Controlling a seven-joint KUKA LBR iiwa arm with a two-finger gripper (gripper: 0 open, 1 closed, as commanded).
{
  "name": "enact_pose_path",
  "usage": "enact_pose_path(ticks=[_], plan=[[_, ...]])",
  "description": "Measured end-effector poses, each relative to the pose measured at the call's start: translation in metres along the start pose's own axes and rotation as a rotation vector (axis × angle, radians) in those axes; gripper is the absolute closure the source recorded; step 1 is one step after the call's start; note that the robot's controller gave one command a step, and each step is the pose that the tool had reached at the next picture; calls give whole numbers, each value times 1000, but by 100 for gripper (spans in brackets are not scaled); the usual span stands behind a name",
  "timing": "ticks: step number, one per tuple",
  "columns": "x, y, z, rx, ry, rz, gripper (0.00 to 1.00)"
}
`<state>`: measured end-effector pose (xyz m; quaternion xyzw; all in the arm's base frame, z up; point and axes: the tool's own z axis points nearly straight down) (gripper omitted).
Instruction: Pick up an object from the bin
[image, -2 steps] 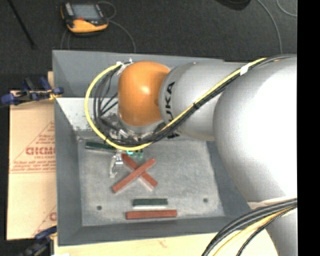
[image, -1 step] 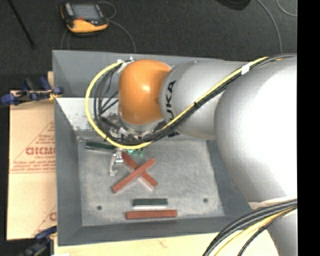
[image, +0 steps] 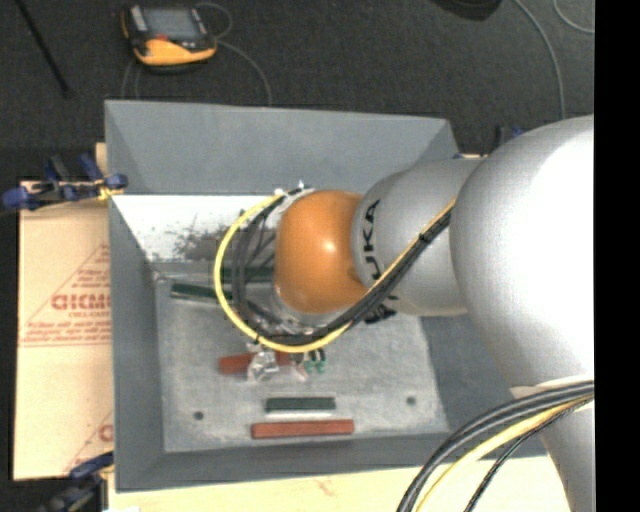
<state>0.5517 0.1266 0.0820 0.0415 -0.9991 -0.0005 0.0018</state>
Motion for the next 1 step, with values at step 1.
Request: enact_pose_path(ticks=[1], plan=[[0, 0, 0, 0, 0, 1, 100]])
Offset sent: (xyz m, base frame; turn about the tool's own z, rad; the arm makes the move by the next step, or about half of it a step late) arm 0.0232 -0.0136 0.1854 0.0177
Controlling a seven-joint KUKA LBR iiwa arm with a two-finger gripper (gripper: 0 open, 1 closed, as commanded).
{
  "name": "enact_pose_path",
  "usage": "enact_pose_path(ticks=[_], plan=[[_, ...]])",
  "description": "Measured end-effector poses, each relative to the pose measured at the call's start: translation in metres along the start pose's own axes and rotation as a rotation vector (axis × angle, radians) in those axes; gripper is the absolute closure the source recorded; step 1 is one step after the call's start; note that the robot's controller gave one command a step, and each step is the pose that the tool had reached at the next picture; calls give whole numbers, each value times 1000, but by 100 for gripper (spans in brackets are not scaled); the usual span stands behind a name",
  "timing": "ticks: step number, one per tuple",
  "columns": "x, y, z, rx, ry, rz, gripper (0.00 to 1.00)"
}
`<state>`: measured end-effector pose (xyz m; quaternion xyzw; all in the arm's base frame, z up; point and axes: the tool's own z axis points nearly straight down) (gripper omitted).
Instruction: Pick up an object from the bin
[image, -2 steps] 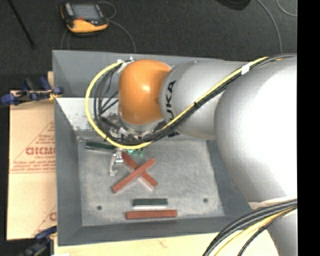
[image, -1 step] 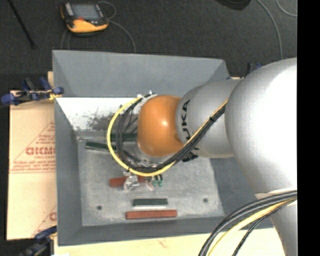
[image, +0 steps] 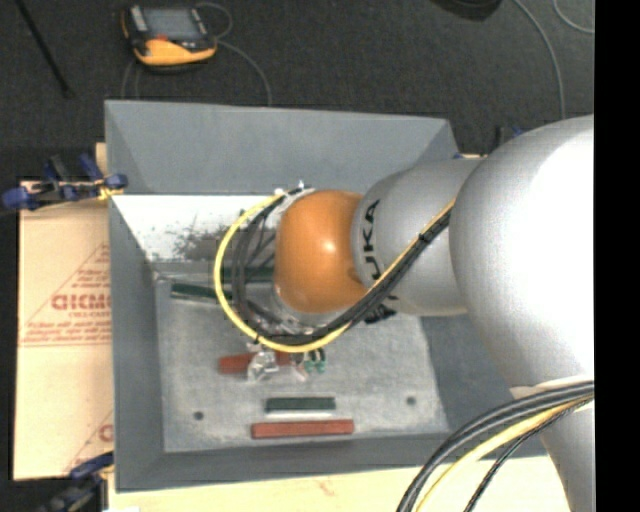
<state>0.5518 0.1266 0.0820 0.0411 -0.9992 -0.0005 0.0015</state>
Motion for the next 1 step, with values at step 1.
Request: enact_pose_path(ticks=[1], plan=[[-24, -16, -191, 1, -15, 21, 100]])
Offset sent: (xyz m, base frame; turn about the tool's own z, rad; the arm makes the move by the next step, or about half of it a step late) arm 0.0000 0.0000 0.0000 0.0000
